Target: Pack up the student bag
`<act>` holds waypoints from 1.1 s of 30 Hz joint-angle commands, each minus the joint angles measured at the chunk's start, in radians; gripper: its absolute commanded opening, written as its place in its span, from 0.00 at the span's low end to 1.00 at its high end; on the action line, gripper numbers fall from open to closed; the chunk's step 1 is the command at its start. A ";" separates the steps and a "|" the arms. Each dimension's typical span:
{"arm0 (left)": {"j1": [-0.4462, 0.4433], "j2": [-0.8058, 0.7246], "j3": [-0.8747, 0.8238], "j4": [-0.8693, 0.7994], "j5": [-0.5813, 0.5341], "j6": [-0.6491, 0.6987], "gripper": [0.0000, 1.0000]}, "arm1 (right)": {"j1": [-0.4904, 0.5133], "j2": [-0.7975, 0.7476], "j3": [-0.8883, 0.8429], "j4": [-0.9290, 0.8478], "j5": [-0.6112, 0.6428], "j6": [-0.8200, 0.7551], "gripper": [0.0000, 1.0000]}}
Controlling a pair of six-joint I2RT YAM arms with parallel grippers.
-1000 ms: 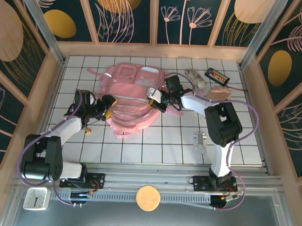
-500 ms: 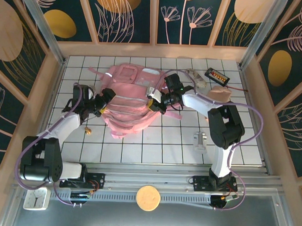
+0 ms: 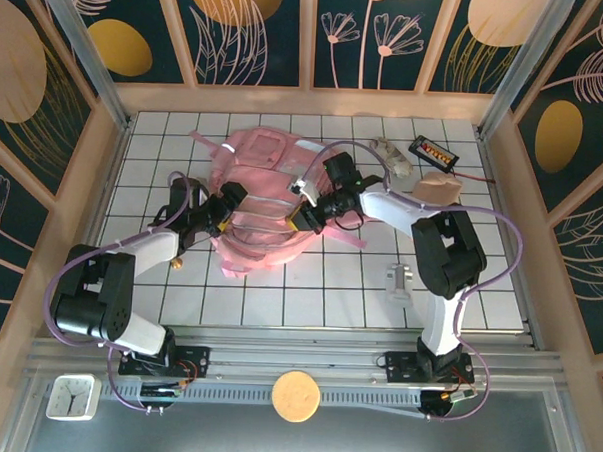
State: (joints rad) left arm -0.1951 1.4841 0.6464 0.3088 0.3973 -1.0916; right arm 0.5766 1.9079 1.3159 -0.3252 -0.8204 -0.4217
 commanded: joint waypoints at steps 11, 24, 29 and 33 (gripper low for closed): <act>-0.080 -0.004 -0.048 0.128 0.070 -0.062 0.99 | 0.134 0.048 0.020 0.349 0.214 1.100 0.00; -0.083 -0.136 -0.081 0.001 0.038 0.012 0.99 | 0.149 0.014 0.010 0.321 0.266 1.287 0.24; -0.082 -0.189 -0.085 -0.067 0.036 0.059 0.99 | 0.139 -0.042 -0.006 0.298 0.300 1.288 0.44; -0.082 -0.236 -0.055 -0.183 0.010 0.141 0.99 | 0.108 -0.067 -0.053 0.312 0.284 1.288 0.27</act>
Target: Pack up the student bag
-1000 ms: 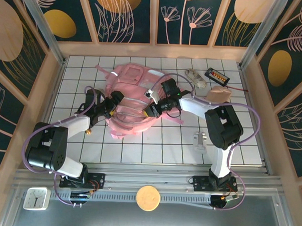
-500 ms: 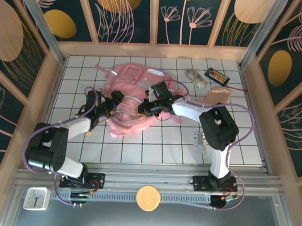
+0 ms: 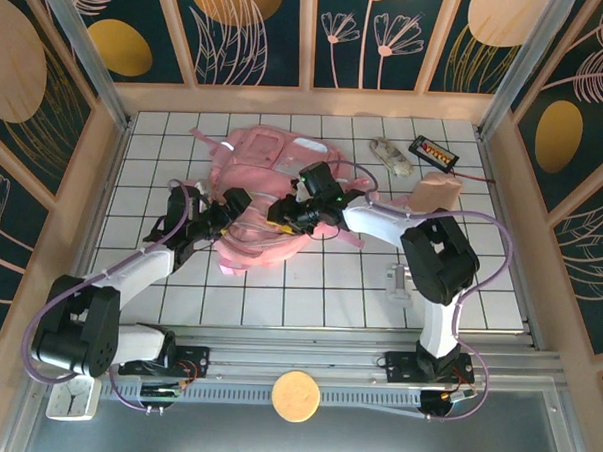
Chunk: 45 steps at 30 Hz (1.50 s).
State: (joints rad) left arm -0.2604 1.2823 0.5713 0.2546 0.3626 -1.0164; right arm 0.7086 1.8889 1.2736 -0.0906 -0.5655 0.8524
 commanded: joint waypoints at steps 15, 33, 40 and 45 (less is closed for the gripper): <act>-0.017 -0.051 0.016 -0.138 0.034 0.098 0.99 | -0.017 -0.069 -0.039 0.049 0.035 0.036 0.00; 0.100 -0.086 0.271 -0.520 0.024 0.249 0.99 | -0.234 -0.193 -0.124 -0.144 -0.045 -0.173 0.00; 0.100 0.120 0.256 -0.328 0.160 0.174 0.83 | -0.239 -0.190 -0.135 -0.153 -0.054 -0.217 0.00; 0.100 0.199 0.244 -0.198 0.204 0.110 0.78 | -0.240 -0.169 -0.122 -0.171 -0.073 -0.245 0.00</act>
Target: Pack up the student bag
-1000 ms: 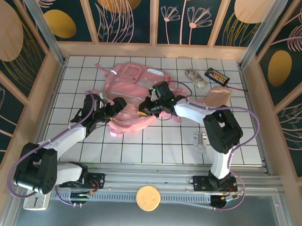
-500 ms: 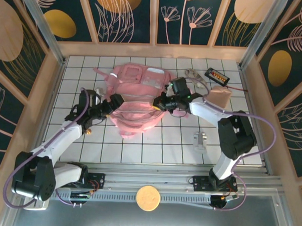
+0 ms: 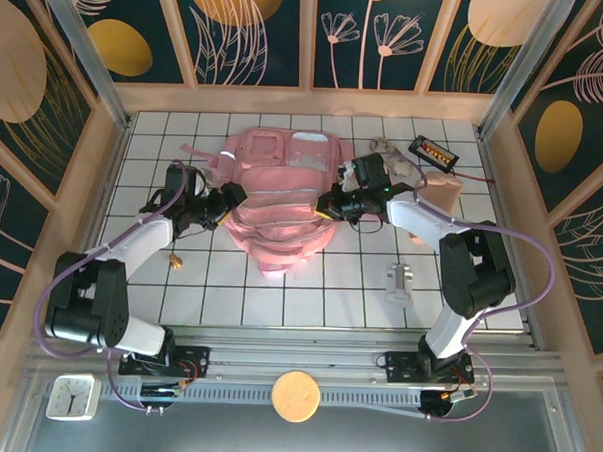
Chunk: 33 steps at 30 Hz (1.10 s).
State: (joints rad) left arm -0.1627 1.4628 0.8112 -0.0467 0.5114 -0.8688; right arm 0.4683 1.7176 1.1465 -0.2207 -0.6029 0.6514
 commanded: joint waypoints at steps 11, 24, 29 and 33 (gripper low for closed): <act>0.002 0.153 0.055 0.209 0.090 -0.084 0.72 | -0.008 0.016 -0.036 -0.019 -0.032 -0.044 0.00; -0.012 0.242 0.075 0.296 0.146 -0.126 0.29 | -0.016 0.023 -0.066 0.010 -0.026 -0.038 0.15; -0.024 0.240 0.062 0.331 0.160 -0.149 0.05 | -0.017 0.017 -0.085 0.047 -0.020 -0.009 0.28; -0.029 0.232 0.036 0.369 0.171 -0.180 0.02 | -0.014 0.012 -0.097 0.061 0.001 0.006 0.29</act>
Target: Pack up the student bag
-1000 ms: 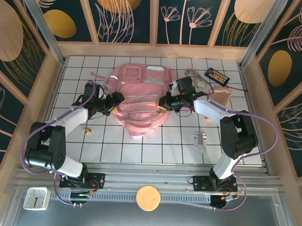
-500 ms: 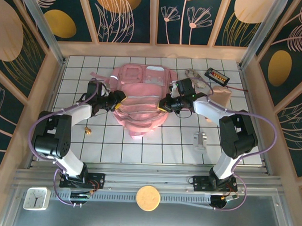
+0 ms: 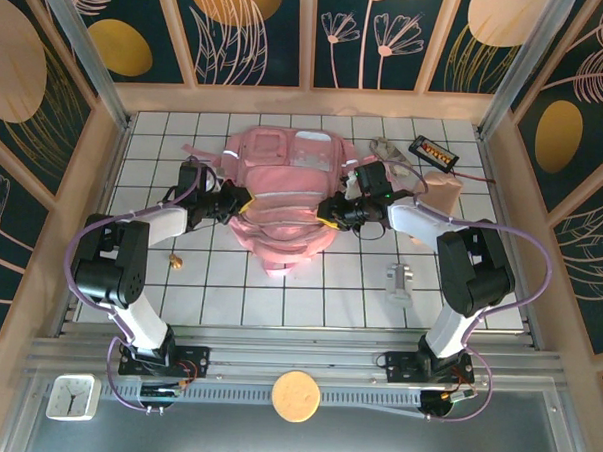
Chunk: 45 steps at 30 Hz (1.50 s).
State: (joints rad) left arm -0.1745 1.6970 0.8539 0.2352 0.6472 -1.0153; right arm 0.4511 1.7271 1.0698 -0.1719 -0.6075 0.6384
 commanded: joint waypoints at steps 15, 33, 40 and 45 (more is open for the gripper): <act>-0.040 -0.101 -0.113 0.164 -0.080 -0.145 0.00 | 0.090 -0.084 -0.020 -0.042 0.071 0.107 0.00; -0.120 -0.165 -0.089 0.147 -0.140 -0.128 0.00 | 0.297 0.195 0.361 -0.060 -0.098 0.184 0.00; -0.131 -0.184 -0.110 0.167 -0.136 -0.142 0.00 | 0.342 0.355 0.496 -0.060 -0.148 0.183 0.09; -0.131 -0.195 -0.129 0.157 -0.138 -0.138 0.00 | 0.327 0.290 0.483 -0.126 -0.129 0.123 0.35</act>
State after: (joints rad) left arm -0.2771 1.5402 0.7139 0.3290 0.4423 -1.1469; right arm 0.7918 2.0636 1.5436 -0.2924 -0.7212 0.8047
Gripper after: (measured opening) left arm 0.076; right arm 0.328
